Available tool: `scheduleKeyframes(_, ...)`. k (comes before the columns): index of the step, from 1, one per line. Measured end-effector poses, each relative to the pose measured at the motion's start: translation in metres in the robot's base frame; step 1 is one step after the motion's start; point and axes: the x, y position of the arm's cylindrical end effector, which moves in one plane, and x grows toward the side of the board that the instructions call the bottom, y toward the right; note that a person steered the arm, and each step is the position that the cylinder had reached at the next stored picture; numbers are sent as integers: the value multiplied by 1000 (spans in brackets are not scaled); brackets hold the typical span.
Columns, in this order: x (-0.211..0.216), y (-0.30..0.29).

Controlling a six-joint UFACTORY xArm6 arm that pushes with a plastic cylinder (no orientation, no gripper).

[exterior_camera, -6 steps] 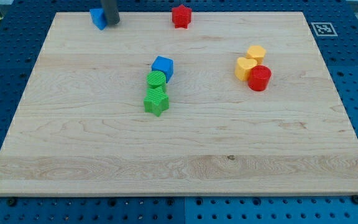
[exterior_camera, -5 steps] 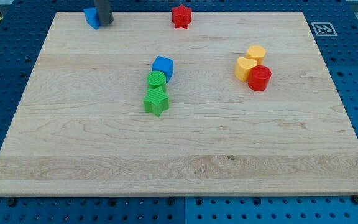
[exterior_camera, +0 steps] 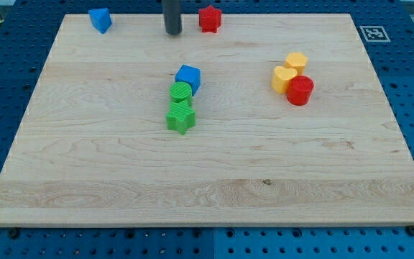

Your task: Touch the top right of cube

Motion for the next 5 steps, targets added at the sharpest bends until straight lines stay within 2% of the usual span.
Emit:
scheduleKeyframes(1,36,34)
scheduleKeyframes(2,91,53)
scheduleKeyframes(3,105,54)
scheduleKeyframes(5,105,54)
